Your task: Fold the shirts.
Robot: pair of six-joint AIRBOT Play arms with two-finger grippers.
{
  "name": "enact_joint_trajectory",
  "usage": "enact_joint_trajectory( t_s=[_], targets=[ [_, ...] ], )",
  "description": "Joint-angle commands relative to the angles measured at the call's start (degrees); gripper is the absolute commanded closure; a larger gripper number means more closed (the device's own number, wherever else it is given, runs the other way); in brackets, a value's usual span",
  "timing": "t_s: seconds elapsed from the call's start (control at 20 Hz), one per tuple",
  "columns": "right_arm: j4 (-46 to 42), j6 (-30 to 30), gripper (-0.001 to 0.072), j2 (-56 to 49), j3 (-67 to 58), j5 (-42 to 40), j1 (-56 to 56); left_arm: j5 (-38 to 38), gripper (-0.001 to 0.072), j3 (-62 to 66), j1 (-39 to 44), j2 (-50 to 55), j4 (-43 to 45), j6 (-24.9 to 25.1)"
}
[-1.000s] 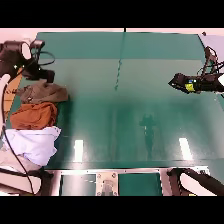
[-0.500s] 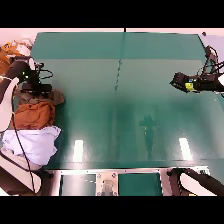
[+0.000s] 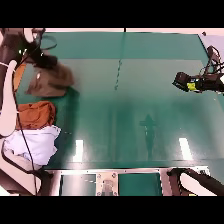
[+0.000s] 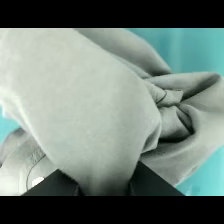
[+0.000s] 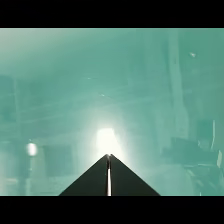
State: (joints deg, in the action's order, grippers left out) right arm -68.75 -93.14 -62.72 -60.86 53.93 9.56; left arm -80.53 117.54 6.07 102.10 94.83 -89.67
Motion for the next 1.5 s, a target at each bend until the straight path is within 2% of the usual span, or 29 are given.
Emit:
enact_joint_trajectory(
  t_s=[0.0,0.15,0.35,0.4,0.45,0.5,0.55,0.7,0.8,0.9,1.05,1.2,1.4,1.45],
  targets=[
    [0.0,0.0,0.0693,0.0,-1.2,4.4,3.7,-0.6,0.067,3.4,9.2,-4.7,-4.7,-0.4],
    [0.0,0.3,0.0694,0.0,-2.4,7.6,7.2,-1.4,0.0669,2.8,19.0,-5.6,-10.6,-0.5],
    [0.4,0.4,0.0694,0.0,-2.4,10.2,8.3,8.9,0.0663,-8.0,30.4,-5.4,-21.4,-0.5],
    [0.5,0.4,0.0691,0.0,-2.4,10.7,8.3,11.1,0.0404,-10.5,32.3,-5.0,-22.6,-0.3],
    [0.9,0.4,0.0605,0.0,-2.4,11.4,8.3,11.6,0.0036,-12.1,33.5,-4.7,-22.6,-0.3],
    [1.1,0.4,0.0474,0.0,-2.4,12.2,8.3,10.6,0.0005,-12.4,33.5,-4.5,-22.5,-0.3],
    [1.2,0.4,0.042,0.0,-2.4,13.0,8.3,8.6,0.0005,-12.0,32.4,-4.5,-21.9,-0.3],
    [1.2,0.4,0.0419,0.0,-1.9,15.8,8.3,-0.3,0.0005,-8.3,25.4,-4.6,-21.4,-0.3],
    [1.2,0.4,0.0419,0.0,0.7,16.0,8.2,-3.1,0.0005,-8.2,20.2,-4.5,-21.9,-0.3],
    [1.3,0.4,0.0419,0.0,6.3,14.5,7.9,-1.4,0.0005,-10.3,17.1,-4.4,-22.2,-0.3],
    [4.6,2.0,0.0419,0.0,17.0,8.6,7.9,5.2,0.0005,-17.4,16.3,-4.4,-26.0,0.9],
    [12.3,7.4,0.0419,-2.7,22.8,4.9,7.9,8.7,0.0005,-26.5,17.0,-4.4,-32.8,6.7],
    [26.6,17.6,0.0415,-11.3,23.0,3.9,7.6,9.0,0.0005,-34.2,17.0,-4.2,-33.1,9.3],
    [30.9,20.8,0.039,-13.7,22.9,3.9,7.7,9.2,0.0005,-35.6,17.0,-4.1,-33.3,10.0]
  ],
)
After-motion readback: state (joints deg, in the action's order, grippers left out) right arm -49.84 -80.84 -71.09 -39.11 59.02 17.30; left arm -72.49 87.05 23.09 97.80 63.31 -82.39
